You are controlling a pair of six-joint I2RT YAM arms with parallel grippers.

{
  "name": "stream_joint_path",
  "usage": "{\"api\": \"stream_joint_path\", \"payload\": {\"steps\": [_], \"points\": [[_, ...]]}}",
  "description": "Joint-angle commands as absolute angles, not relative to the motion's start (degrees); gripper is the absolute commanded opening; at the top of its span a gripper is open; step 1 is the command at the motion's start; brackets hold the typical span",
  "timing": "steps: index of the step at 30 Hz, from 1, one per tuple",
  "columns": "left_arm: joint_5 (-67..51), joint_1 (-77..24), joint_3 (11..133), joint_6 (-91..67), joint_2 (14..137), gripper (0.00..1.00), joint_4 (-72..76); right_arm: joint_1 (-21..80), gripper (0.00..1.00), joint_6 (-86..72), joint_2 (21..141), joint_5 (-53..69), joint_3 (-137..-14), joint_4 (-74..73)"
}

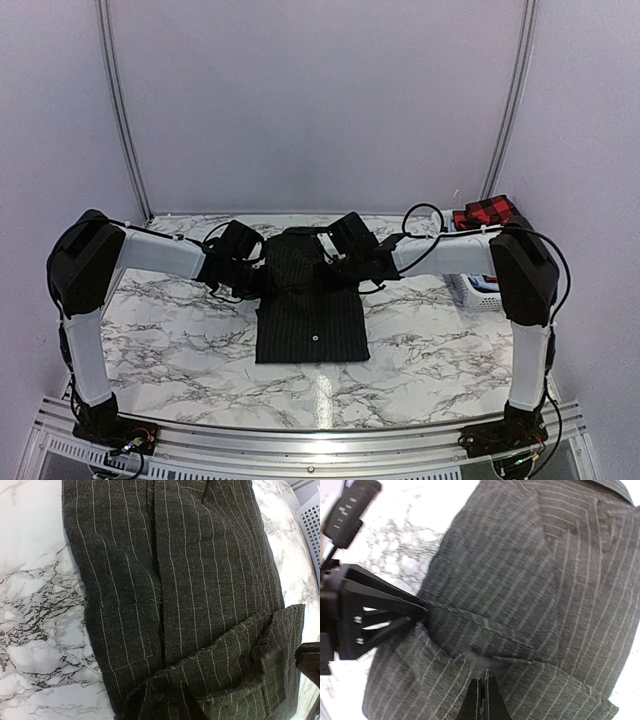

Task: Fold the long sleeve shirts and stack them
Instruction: Smooth out the 2/3-rectangle-folded shirt at the center of the board.

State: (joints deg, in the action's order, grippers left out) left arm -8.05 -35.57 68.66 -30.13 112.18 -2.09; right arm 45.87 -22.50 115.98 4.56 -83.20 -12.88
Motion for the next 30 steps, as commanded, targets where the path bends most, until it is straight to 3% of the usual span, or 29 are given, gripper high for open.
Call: {"api": "stream_joint_path", "payload": {"steps": [1, 14, 21, 30], "points": [[-6.73, -35.24, 69.16, -29.12, 112.01, 0.21, -3.98, 45.72, 0.0, -23.21, 114.44, 0.45, -81.62, -11.56], [-4.01, -34.39, 68.2, -29.92, 109.87, 0.2, -4.64, 45.7, 0.03, -21.4, 113.62, 1.56, -81.76, -11.35], [-1.15, -34.28, 67.08, -30.06, 105.15, 0.29, -5.19, 50.73, 0.07, -19.7, 113.91, 6.02, -81.55, -10.23], [-4.3, -34.1, 62.18, -30.85, 98.13, 0.31, -6.5, 51.08, 0.1, -19.26, 118.15, 4.63, -83.4, -9.48]]}}
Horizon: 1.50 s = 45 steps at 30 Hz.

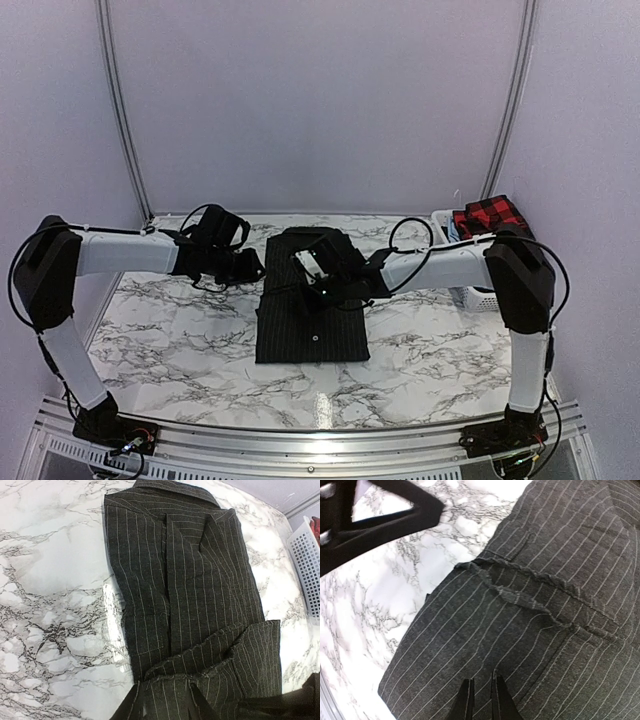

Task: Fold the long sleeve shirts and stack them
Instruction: Smooth out the 2/3-rectangle-folded shirt at the center of the board, then pick up the 2/3-rectangle-folded shirt from the center of the board.

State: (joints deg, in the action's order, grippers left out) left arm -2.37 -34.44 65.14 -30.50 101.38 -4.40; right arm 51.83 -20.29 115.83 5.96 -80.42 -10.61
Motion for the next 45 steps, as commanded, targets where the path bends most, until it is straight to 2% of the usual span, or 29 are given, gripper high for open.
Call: {"api": "stream_joint_path", "payload": {"steps": [1, 4, 10, 17, 30, 45], "points": [[-5.56, -34.17, 61.34, -31.2, 97.5, 0.31, -6.47, 50.88, 0.1, -19.36, 119.25, 3.72, -84.43, -10.0], [-8.22, -34.97, 58.65, -31.57, 95.65, 0.31, -6.38, 49.61, 0.14, -20.17, 122.46, 0.9, -86.79, -11.68], [-12.53, -38.04, 51.69, -31.86, 92.21, 0.33, -6.07, 47.72, 0.3, -20.96, 124.93, 0.33, -88.65, -12.44], [-14.59, -41.03, 44.15, -34.69, 88.61, 0.36, -4.03, 47.79, 0.41, -20.61, 118.67, 0.7, -86.29, -12.83], [-17.05, -44.03, 38.35, -39.6, 88.1, 0.37, 2.53, 48.23, 0.41, -22.38, 103.72, 0.61, -70.32, -13.13], [-17.31, -44.93, 36.92, -40.11, 87.36, 0.37, 2.44, 47.5, 0.43, -22.43, 114.96, -5.2, -75.62, -17.25]]}}
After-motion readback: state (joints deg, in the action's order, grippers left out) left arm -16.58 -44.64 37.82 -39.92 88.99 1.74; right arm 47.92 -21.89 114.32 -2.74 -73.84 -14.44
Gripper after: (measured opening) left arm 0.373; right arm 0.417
